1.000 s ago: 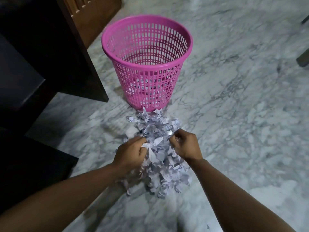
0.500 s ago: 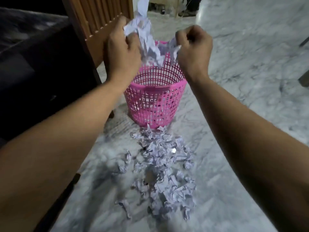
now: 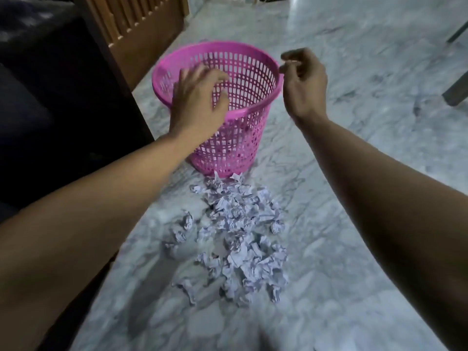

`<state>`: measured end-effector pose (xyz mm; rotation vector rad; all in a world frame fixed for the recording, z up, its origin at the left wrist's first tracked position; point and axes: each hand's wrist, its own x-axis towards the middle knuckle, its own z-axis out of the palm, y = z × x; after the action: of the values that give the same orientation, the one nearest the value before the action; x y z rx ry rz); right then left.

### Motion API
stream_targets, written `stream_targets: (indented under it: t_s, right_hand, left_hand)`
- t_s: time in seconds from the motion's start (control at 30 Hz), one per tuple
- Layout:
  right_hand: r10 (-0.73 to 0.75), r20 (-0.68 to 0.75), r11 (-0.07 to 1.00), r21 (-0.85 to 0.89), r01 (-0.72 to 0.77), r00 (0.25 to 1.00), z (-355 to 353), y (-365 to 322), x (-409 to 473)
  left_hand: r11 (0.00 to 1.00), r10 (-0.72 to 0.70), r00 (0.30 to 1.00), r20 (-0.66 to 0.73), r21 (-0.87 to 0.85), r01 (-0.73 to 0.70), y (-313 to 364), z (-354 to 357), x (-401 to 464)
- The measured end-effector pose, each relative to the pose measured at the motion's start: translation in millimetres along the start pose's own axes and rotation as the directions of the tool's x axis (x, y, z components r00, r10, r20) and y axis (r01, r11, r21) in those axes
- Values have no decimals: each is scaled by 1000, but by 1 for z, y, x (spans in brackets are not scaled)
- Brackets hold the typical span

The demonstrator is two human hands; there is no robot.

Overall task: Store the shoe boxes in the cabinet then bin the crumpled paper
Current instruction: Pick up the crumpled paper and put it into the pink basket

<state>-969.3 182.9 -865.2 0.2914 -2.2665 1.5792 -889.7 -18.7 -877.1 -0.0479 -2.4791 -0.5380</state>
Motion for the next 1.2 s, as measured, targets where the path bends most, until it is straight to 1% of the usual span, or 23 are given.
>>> stream_targets:
  t_s: [0.03, 0.07, 0.1, 0.13, 0.17, 0.2, 0.23, 0.27, 0.3, 0.33, 0.4, 0.43, 0.5, 0.6, 0.67, 0.73, 0.77, 0.87, 0.93, 1.0, 1.07, 1.13, 1.2]
  right_hand:
    - [-13, 6, 1000, 2, 13, 1000, -6, 17, -27]
    - [-13, 65, 1000, -26, 15, 998, -11, 38, -56]
    - [2, 153, 996, -93, 13, 988, -17, 58, -90]
    - [31, 246, 981, -195, 19, 969, -24, 79, -126]
    - [65, 324, 955, -294, 35, 944, -33, 97, -165]
    - [94, 372, 930, -363, 51, 923, -42, 113, -202]
    - [151, 401, 909, -415, 32, 903, -52, 126, -239]
    - [232, 426, 884, -468, -6, 874, -61, 135, -273]
    - [328, 464, 845, -534, -35, 823, -69, 141, -305]
    - [409, 516, 800, -599, -24, 753, -74, 146, -331]
    - [476, 612, 733, -673, 99, 632, -71, 153, -361]
    - [467, 644, 715, -678, 170, 606, -65, 155, -367]
    - [410, 666, 700, -668, 254, 623, -49, 161, -363]
    - [366, 659, 698, -662, 274, 657, -30, 169, -345]
    - [318, 674, 680, -652, 335, 666, -23, 174, -340]
    - [249, 691, 663, -632, 401, 678, -16, 177, -339]
    - [235, 684, 666, -630, 398, 690, -14, 179, -338]
    - [277, 668, 728, -615, 302, 691, -8, 179, -334]
    - [345, 662, 773, -603, 198, 666, -6, 178, -328]
    - [396, 638, 801, -591, 90, 660, -6, 179, -323]
    - [407, 598, 827, -563, -1, 691, -9, 179, -317]
    - [405, 527, 851, -515, -98, 747, -15, 178, -307]
    - [394, 485, 868, -475, -143, 781, -22, 170, -292]
  left_hand:
    - [994, 104, 994, -12, -23, -105, 4, 1, -30]
    - [985, 168, 985, 34, -47, -166, 5, 4, -64]
    - [986, 165, 976, 144, -56, -158, 5, 9, -102]
    - [996, 90, 945, 314, -32, -85, 2, 15, -142]
    - [999, -30, 868, 495, 38, 13, -3, 20, -181]
    - [985, -163, 762, 627, 143, 93, -11, 25, -220]
    - [960, -274, 664, 696, 244, 140, -19, 28, -258]
    - [934, -352, 593, 724, 310, 175, -25, 28, -295]
    - [918, -396, 542, 742, 344, 200, -29, 26, -327]
    - [916, -400, 522, 754, 349, 199, -32, 24, -354]
    - [948, -308, 529, 790, 300, 104, -34, 30, -385]
    - [961, -263, 539, 800, 269, 69, -33, 37, -391]
    - [970, -230, 585, 778, 233, 72, -28, 58, -387]
    - [980, -200, 658, 726, 135, 148, -11, 83, -370]
    - [991, -126, 704, 699, 62, 116, -2, 92, -363]
    - [998, -58, 724, 688, 23, 58, 3, 98, -357]
    - [998, -56, 728, 683, 15, 63, 3, 100, -353]
    - [995, -79, 752, 654, 0, 105, 1, 103, -343]
    - [994, -73, 763, 642, -17, 109, -1, 105, -337]
    - [992, -68, 764, 642, -37, 119, -3, 106, -328]
    - [994, -63, 768, 638, -28, 105, -4, 105, -319]
    - [993, -69, 780, 622, -31, 113, -5, 104, -311]
    - [987, -80, 799, 596, -64, 147, -5, 101, -301]
